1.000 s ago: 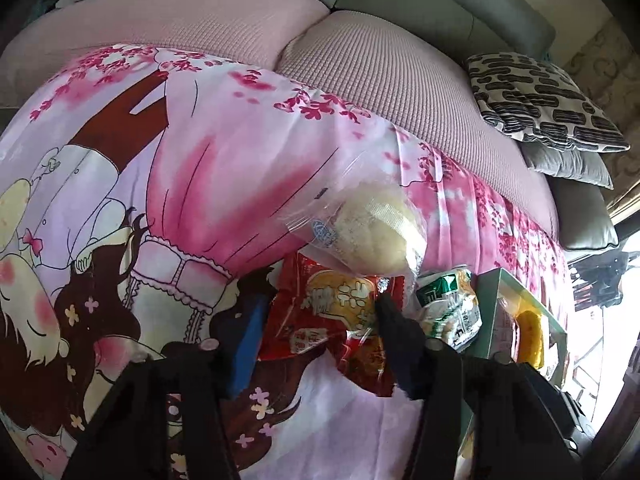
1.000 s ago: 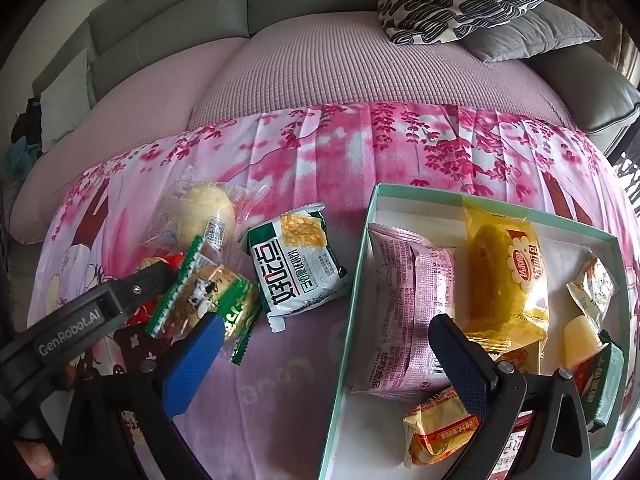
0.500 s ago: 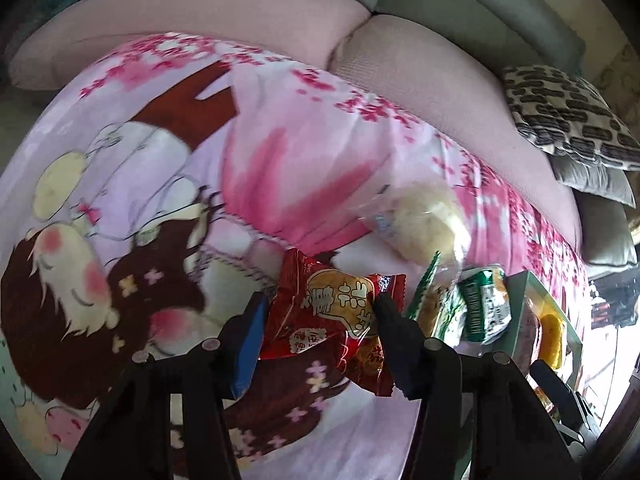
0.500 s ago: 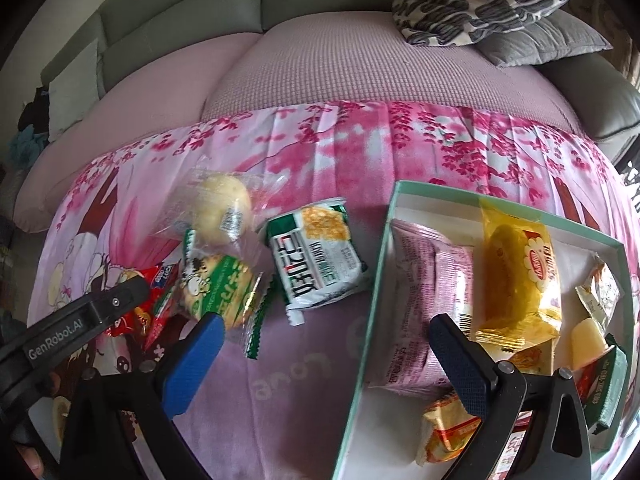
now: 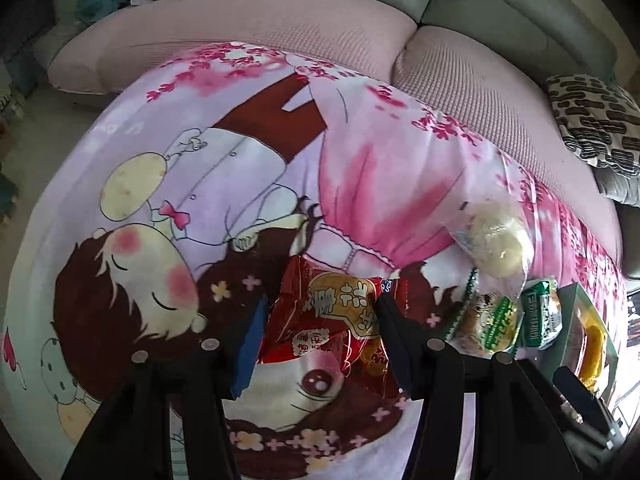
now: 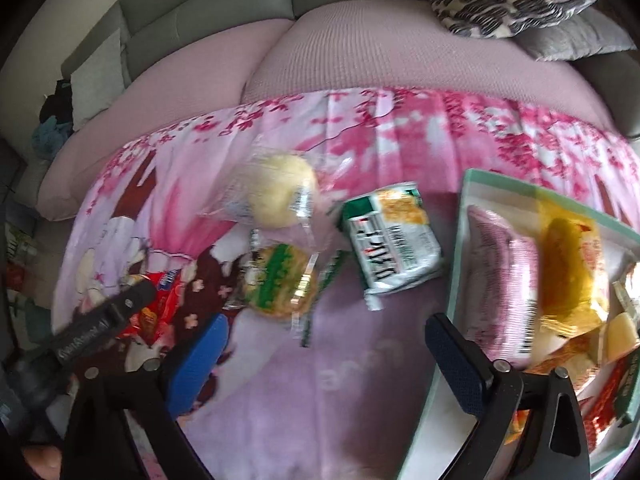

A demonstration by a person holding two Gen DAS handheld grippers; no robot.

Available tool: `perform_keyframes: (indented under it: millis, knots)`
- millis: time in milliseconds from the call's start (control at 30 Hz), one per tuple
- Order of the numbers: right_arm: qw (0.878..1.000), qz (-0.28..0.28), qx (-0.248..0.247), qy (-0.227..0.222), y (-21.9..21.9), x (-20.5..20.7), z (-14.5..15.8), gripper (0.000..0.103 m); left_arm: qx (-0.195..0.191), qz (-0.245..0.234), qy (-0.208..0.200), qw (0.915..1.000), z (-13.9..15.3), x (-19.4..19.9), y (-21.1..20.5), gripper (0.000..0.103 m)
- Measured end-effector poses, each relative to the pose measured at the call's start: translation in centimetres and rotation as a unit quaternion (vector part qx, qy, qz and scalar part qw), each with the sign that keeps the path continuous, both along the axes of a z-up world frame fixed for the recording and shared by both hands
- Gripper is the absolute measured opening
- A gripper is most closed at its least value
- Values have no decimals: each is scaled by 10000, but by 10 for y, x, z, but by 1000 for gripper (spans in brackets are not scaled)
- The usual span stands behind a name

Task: Organize snacks
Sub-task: 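Grasp the cow-print cookie packet with the right gripper while the left holds the red bag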

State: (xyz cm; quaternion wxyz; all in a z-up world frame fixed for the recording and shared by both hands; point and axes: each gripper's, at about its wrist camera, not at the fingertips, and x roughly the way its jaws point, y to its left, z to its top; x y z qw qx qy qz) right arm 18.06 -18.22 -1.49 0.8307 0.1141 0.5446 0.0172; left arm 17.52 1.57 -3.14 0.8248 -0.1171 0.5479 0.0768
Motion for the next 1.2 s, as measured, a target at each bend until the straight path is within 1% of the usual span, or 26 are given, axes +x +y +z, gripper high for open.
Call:
perform_keyframes:
  millis: [100,167,267,367,500,633,767,833,1000,1067,1133,1200]
  knots:
    - [9996,9,155,251,0,15,2,98,66,-38,12,10000,-1,1,3,60]
    - [9983,-11,296,504,0,27,1,94,88,-46,25,9999,-2,2,4,60]
    - [9953,-133,434,852,2,43,-1,92,106,-92,46,9999,-3,3,4,61]
    - [9914,-279,436,1202,7,57,-6,91,134,-157,56,9998,-3,3,3,62]
    - [9836,-549,433,1661,15,68,-18,88,21,-171,75,9998,-4,2,6,62]
    - [9834,-666,176,1676,24,80,-25,81,-74,-187,97,9998,-5,2,9,63]
    - [9795,-775,241,1844,28,85,-42,73,-62,-264,115,9996,-6,3,9,63]
    - [9792,-795,111,1865,31,88,-49,71,-103,-287,139,9994,-7,4,10,64]
    - [9832,-607,-245,1703,45,97,-51,71,-178,-378,284,9987,-15,7,8,68]
    - [9839,-587,-283,1663,45,100,-53,71,-206,-394,371,9983,-20,8,8,69]
    - [9851,-542,-350,1594,48,100,-54,71,-154,-389,449,9981,-25,8,7,69]
    - [9862,-462,-450,1524,55,99,-56,71,-168,-364,451,9982,-26,9,8,69]
